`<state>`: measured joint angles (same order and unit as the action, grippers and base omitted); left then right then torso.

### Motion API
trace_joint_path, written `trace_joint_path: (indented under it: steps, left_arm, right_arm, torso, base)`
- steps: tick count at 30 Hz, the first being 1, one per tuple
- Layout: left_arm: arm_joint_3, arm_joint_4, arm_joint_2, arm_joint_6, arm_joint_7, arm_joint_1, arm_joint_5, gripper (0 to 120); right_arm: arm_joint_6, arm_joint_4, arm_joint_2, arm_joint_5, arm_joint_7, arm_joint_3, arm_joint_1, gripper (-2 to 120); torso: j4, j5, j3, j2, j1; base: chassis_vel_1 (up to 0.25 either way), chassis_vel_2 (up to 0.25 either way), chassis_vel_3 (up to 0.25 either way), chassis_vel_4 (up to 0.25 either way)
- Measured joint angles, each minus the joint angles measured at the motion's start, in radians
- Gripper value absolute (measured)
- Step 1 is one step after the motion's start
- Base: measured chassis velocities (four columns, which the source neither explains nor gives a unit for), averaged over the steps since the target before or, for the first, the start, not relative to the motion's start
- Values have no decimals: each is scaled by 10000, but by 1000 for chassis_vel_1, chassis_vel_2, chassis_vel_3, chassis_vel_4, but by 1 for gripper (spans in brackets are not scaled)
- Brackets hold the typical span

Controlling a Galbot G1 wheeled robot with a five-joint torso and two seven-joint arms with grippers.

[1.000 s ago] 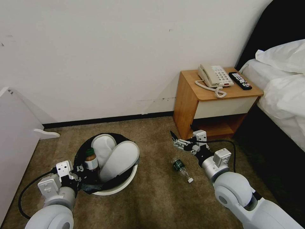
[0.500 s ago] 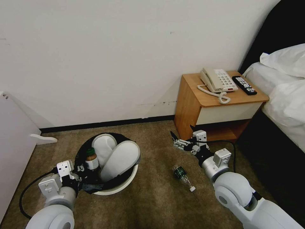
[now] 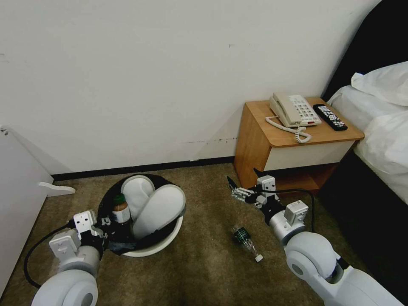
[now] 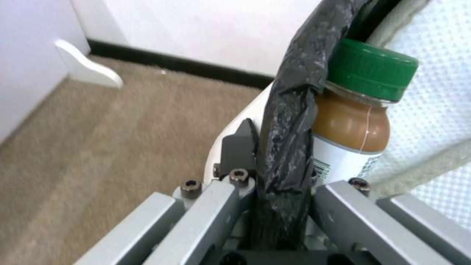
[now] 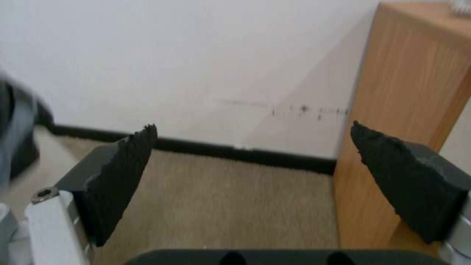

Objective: Pick up the trash bin, then pick up the garbage from the floor and place it into the trash bin.

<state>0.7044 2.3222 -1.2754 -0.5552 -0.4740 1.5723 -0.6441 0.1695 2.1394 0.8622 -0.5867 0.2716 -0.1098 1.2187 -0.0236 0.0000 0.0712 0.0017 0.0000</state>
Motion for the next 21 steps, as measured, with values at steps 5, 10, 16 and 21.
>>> trace_joint_path:
  steps: [5,10,16,21]
  left_arm:
    - [492,-109,562,0,-244,-416,-770,2]
    - [990,-228,1074,-33,-384,-703,-1445,2]
    - [1390,-396,1608,-60,-403,-966,-1988,2]
    - [1445,-594,1825,-62,-397,-1249,-2086,2]
  right_arm:
    - [158,-67,-208,55,3,58,415,100]
    - [375,-244,-406,3,172,197,637,100]
    - [822,-527,-670,-570,583,465,494,100]
    - [1295,-819,-816,-1408,904,674,139,100]
  torso:
    - [-1,-1,0,0,0]
    - [0,-2,0,0,0]
    - [0,0,0,0,0]
    - [0,0,1,0,0]
  base:
    - [0,0,0,0]
    - [0,0,0,0]
    - [0,0,0,0]
    - [0,0,0,0]
